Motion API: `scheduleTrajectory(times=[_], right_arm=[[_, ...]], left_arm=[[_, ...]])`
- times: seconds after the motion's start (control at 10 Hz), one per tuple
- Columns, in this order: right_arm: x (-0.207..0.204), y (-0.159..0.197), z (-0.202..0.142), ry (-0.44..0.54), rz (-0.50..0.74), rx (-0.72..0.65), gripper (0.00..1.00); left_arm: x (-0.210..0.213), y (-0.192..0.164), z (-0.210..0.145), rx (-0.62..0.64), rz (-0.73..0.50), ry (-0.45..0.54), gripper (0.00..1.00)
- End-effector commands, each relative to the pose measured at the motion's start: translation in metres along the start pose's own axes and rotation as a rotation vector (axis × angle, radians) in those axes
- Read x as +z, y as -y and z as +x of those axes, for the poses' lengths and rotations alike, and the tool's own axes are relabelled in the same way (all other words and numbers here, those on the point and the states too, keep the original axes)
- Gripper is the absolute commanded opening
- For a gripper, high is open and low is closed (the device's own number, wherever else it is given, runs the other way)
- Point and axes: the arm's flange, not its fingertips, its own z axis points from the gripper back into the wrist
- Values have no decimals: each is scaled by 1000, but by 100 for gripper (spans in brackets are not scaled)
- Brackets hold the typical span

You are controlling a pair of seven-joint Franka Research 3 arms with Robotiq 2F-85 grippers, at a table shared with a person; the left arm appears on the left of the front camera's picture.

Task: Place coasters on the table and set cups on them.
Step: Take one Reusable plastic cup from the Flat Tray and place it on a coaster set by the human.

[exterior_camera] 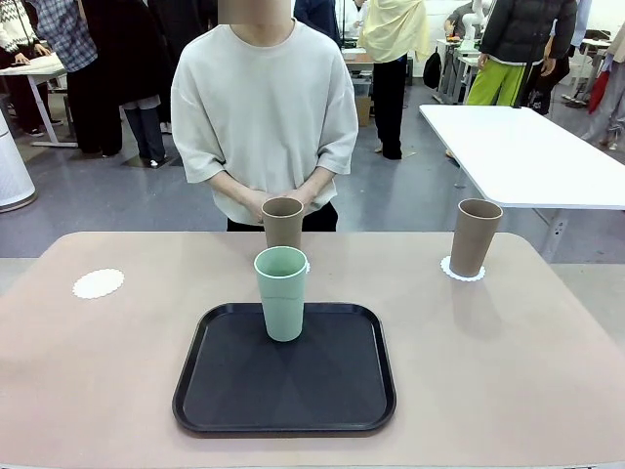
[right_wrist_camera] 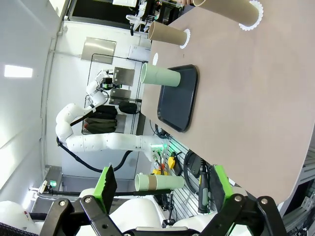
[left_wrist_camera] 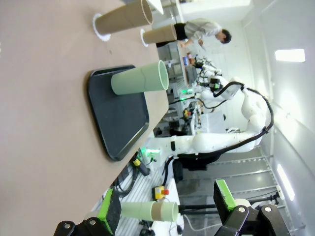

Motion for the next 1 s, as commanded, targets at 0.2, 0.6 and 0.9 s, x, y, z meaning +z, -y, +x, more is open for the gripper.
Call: scheduleTrajectory(times=[0.2, 0.6, 0.9], right_arm=[[0, -1, -1, -1, 9, 3, 100], [0, -1, -1, -1, 9, 3, 100], [0, -1, -1, -1, 9, 3, 100]], left_arm=[[-40, 57, 59, -163, 350, -233, 100], [-135, 112, 86, -573, 670, -413, 100], [-207, 117, 84, -847, 679, -480, 100]])
